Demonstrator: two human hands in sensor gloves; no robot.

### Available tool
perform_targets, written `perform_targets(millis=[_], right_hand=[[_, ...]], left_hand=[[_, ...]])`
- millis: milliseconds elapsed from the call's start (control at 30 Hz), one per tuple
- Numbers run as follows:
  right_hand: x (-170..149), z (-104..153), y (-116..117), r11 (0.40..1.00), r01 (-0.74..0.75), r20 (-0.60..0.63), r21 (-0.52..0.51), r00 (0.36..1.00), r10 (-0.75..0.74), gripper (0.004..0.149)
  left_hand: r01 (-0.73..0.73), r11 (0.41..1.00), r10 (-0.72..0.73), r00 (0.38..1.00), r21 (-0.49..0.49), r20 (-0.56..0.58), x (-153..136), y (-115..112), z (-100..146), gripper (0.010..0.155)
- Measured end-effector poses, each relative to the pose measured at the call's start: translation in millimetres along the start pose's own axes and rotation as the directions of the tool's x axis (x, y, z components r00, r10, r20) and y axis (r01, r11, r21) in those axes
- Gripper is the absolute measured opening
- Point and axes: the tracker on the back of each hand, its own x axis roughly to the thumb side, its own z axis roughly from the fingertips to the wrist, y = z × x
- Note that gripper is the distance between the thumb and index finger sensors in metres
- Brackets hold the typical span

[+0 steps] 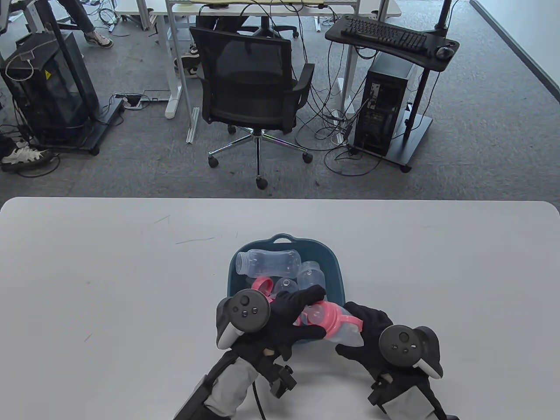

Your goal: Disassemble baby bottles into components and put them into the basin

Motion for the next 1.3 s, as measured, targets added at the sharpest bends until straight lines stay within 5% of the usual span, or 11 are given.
perform_targets(millis=[567,900,1100,1300], right_hand=[[2.1,-0.3,0.9,1.000,-0.009,0.002,-0.014,1.000,0.009,0.088],[-6.1,2.6,-3.0,0.999,-0.003,-0.010,-0.043,1.000,0.002,0.088],[-5.8,2.2,-0.8,0.999,-0.008,-0.006,-0.038,1.000,0.008,0.088],[-5.4,0.8,6.9,0.999,-0.031,0.003,-0.021,1.000,0.031,0.088]], left_hand=[[0.128,0.990,-0.123,0.988,0.052,-0.090,9.8,5.3,3.7,0.079],[0.170,0.978,-0.182,0.979,-0.118,-0.096,14.4,10.8,2.0,0.081],[0.232,0.968,-0.242,0.964,-0.099,-0.108,17.5,13.5,2.9,0.072],[0.218,0.971,-0.232,0.960,-0.101,-0.155,9.9,14.8,3.4,0.080]])
